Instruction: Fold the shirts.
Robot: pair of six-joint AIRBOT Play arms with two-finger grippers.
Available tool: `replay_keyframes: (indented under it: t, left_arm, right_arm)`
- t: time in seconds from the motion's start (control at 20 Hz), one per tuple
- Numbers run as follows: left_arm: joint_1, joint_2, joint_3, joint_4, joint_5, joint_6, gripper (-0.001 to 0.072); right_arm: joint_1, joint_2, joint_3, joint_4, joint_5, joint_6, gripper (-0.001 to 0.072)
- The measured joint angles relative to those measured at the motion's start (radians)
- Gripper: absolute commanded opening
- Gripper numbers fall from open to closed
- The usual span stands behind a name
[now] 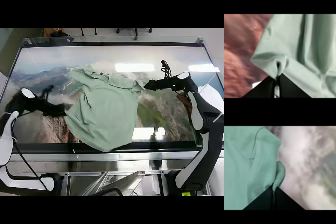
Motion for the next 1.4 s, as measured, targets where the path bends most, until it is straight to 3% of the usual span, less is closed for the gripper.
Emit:
replay_keyframes:
  t: [0.25, 0.45, 0.5, 0.55, 0.6, 0.65, 0.7, 0.8, 0.9, 1.15, 1.4]
  left_arm:
    - [0.063, -0.167, 0.369, 0.048, 0.061, -0.034, 0.0017]
    - [0.036, -0.319, 0.624, 0.059, 0.075, -0.043, 0.0021]
    - [0.024, -0.353, 0.678, 0.059, 0.068, -0.043, 0.0146]
    - [0.012, -0.381, 0.726, 0.060, 0.053, -0.047, 0.0581]
    - [0.002, -0.401, 0.758, 0.060, 0.041, -0.053, 0.0701]
    - [-0.007, -0.412, 0.780, 0.060, 0.026, -0.069, 0.0700]
    - [-0.014, -0.414, 0.791, 0.063, 0.009, -0.084, 0.0700]
    - [-0.014, -0.400, 0.794, 0.063, -0.047, -0.124, 0.0699]
    - [0.005, -0.365, 0.764, 0.064, -0.142, -0.164, 0.0638]
    - [0.094, -0.161, 0.398, 0.068, -0.303, -0.214, 0.0641]
    - [0.174, 0.137, -0.183, 0.063, -0.231, -0.197, 0.0641]
  right_arm:
    - [0.043, 0.265, -0.319, -0.108, 0.169, 0.141, 0.0020]
    - [0.122, 0.560, -0.763, -0.129, 0.062, 0.299, 0.0022]
    - [0.141, 0.618, -0.853, -0.125, 0.019, 0.328, 0.0022]
    - [0.158, 0.669, -0.933, -0.113, -0.022, 0.352, 0.0031]
    - [0.169, 0.706, -0.987, -0.100, -0.056, 0.368, 0.0123]
    - [0.179, 0.736, -1.029, -0.088, -0.089, 0.375, 0.0320]
    - [0.185, 0.760, -1.055, -0.075, -0.107, 0.375, 0.0398]
    - [0.185, 0.789, -1.061, -0.062, -0.124, 0.358, 0.0400]
    - [0.164, 0.806, -1.013, -0.093, -0.118, 0.331, 0.0620]
    - [0.125, 0.821, -0.864, -0.200, -0.040, 0.280, 0.0628]
    - [0.180, 0.796, -0.826, -0.180, -0.012, 0.193, 0.0627]
